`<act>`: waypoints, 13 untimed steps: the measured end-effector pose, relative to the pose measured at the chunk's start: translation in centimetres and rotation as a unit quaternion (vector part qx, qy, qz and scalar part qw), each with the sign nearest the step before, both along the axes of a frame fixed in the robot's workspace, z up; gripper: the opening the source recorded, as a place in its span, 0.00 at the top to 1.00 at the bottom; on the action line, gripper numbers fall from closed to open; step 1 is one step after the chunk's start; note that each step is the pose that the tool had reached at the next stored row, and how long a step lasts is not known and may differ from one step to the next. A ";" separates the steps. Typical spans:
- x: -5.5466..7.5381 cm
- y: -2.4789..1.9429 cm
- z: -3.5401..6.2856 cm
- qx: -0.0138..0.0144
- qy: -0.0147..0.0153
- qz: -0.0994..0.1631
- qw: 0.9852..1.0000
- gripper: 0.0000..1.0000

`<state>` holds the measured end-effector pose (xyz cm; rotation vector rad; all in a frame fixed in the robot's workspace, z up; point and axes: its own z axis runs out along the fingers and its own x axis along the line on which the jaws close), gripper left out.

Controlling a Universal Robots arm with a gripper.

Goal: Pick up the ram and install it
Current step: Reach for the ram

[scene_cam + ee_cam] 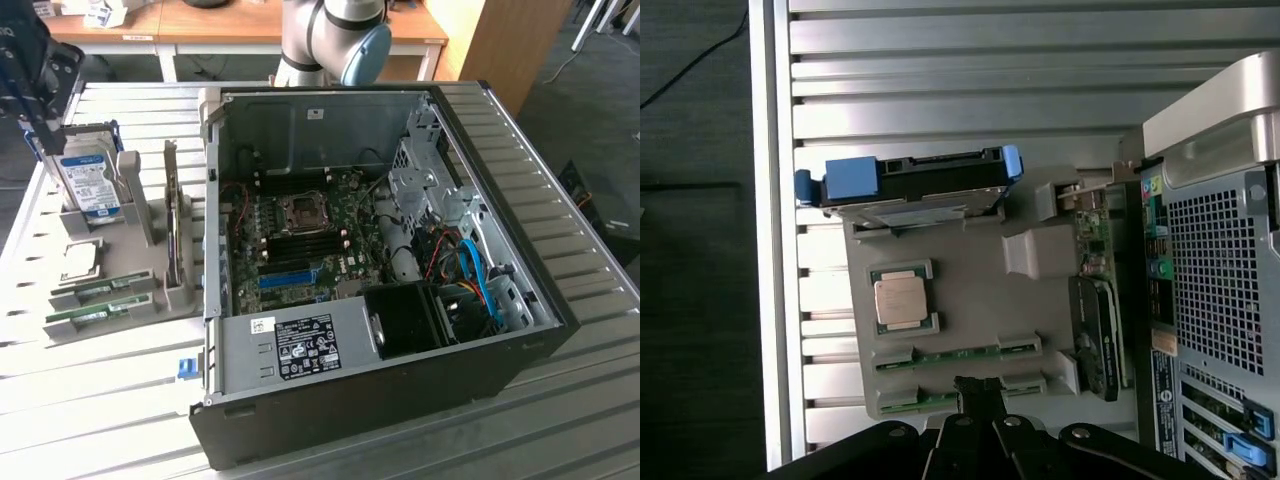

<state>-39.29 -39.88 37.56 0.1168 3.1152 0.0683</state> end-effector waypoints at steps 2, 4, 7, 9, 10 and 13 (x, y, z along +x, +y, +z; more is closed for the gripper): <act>-0.2 0.00 -0.01 0.000 0.000 0.000 1.000 0.89; -0.2 0.00 -0.01 0.000 0.000 0.000 1.000 0.89; -0.2 0.00 0.00 0.000 0.000 0.000 1.000 0.89; -0.2 0.00 -0.01 0.000 0.000 0.000 1.000 0.89; -0.2 0.00 -0.01 0.000 0.000 0.000 1.000 0.89; -0.3 -0.04 0.00 0.000 0.000 0.000 1.000 0.89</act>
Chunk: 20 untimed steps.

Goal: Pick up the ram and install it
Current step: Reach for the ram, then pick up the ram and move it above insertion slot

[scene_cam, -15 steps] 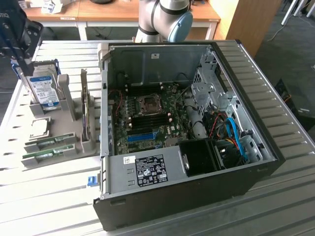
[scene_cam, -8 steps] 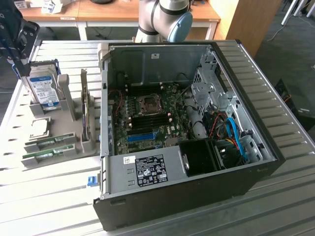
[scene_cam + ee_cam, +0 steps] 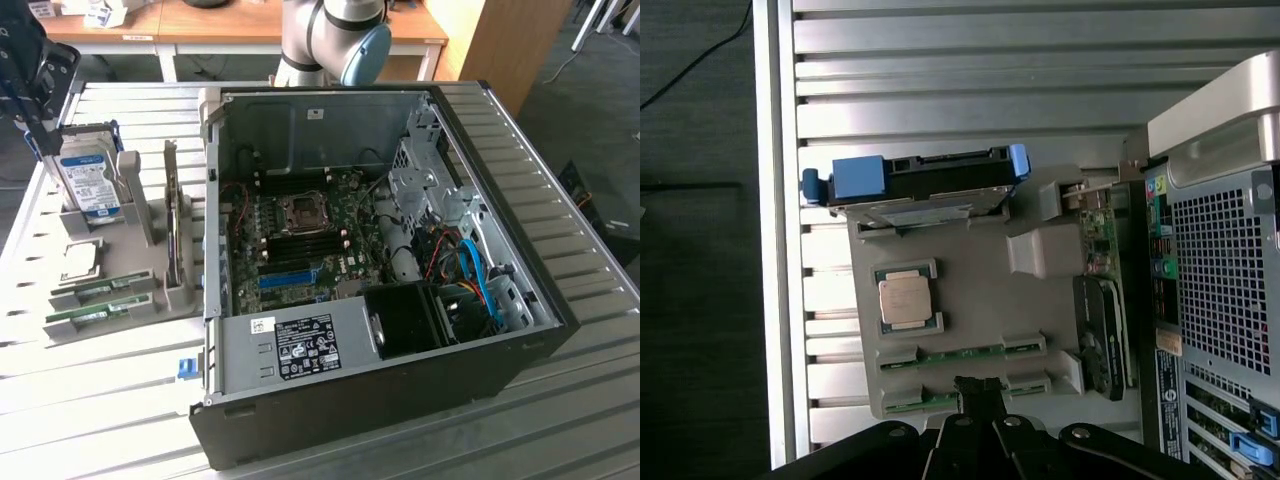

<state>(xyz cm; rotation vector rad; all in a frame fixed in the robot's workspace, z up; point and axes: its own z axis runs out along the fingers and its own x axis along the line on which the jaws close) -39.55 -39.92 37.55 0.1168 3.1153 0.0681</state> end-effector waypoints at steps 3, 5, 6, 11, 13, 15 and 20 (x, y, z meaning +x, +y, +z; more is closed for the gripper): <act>0.0 -0.14 0.00 0.000 0.000 0.000 1.000 0.89; 0.1 -0.27 0.00 0.000 0.000 0.000 1.000 0.89; 0.1 -0.35 0.00 0.000 0.000 0.000 1.000 0.89; 0.2 -0.81 0.00 0.000 0.000 0.000 1.000 0.89; 0.2 -0.86 -0.01 0.000 0.000 0.000 1.000 0.89; 0.2 -0.86 0.00 0.000 0.000 0.000 1.000 0.89; 0.2 -0.86 0.00 0.000 0.000 0.000 1.000 0.89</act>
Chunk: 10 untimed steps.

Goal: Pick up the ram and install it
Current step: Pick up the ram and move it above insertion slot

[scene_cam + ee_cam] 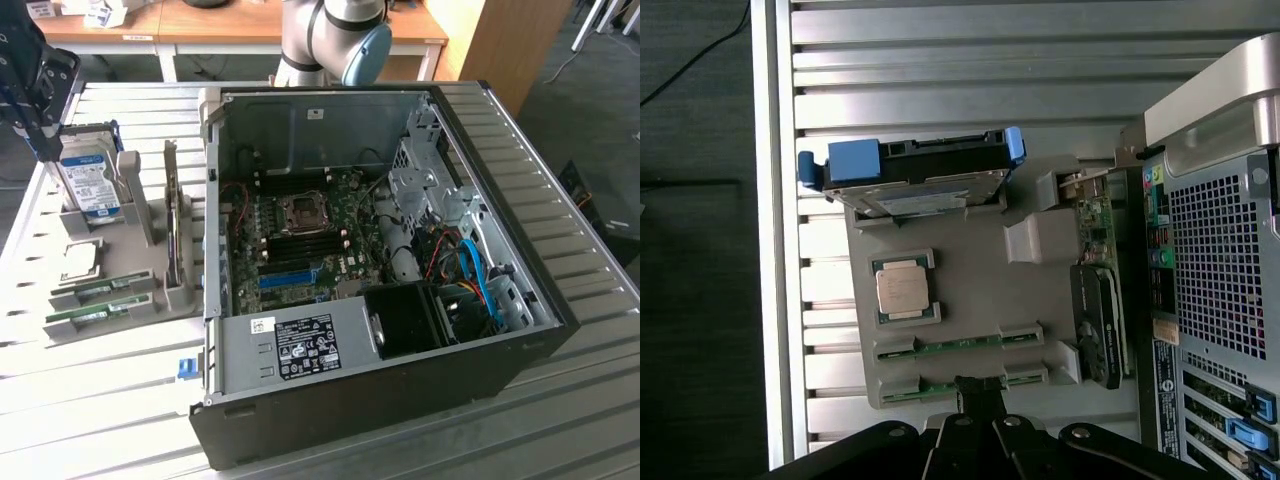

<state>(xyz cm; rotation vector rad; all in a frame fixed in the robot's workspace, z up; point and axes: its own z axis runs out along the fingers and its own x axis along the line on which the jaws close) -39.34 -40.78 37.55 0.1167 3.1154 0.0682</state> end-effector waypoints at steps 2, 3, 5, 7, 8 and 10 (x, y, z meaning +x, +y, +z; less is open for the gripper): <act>0.0 0.00 0.00 0.000 0.000 0.000 1.000 0.89; 0.0 0.00 0.00 0.000 0.000 0.000 1.000 0.89; 0.0 0.00 0.00 0.000 0.000 0.000 1.000 0.89; 0.0 0.00 0.00 0.000 0.000 0.000 1.000 0.89; 0.0 0.00 0.00 0.000 0.000 0.002 1.000 0.89; 0.0 0.00 0.00 0.000 0.000 0.011 1.000 0.89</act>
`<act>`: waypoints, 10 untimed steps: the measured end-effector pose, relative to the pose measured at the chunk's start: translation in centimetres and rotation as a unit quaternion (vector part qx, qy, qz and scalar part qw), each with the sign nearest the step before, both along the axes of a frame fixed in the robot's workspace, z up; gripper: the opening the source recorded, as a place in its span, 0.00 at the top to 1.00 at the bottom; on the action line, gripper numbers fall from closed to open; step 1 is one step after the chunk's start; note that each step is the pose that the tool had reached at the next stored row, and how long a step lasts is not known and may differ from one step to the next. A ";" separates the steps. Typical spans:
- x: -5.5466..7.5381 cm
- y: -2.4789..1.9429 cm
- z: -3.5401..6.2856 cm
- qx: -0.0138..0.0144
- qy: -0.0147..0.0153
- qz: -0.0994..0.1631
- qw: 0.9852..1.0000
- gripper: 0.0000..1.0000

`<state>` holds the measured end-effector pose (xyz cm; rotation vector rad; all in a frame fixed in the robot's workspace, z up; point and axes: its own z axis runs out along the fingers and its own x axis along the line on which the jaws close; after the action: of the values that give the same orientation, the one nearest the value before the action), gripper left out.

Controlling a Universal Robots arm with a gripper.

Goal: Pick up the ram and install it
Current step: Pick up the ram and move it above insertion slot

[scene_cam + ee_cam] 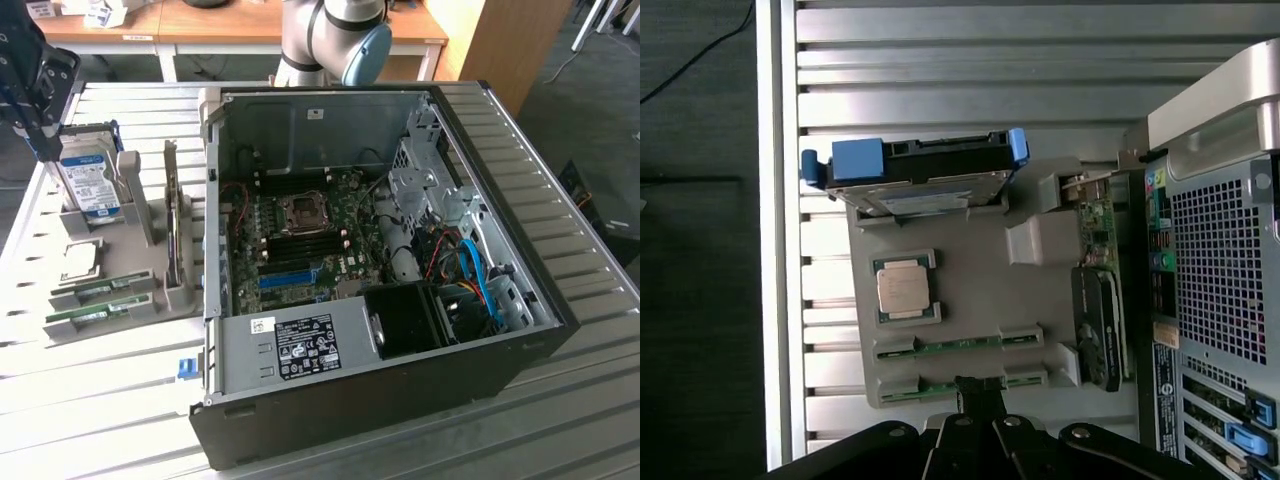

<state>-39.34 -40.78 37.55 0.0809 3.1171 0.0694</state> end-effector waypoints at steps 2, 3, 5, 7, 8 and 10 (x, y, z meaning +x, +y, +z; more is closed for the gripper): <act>0.0 0.00 0.01 0.000 0.000 0.012 1.000 0.89; 0.0 -0.01 0.01 0.000 0.000 0.019 1.000 0.89; 0.0 -0.01 0.00 0.000 0.000 0.033 0.999 0.89; 0.0 -0.01 0.00 0.000 0.000 0.047 0.999 0.89; 0.0 -0.01 0.00 0.000 0.000 0.054 0.999 0.89; 0.0 0.00 0.00 0.000 0.000 0.067 0.998 0.89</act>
<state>-39.35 -40.79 37.55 -0.1288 3.1186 0.0718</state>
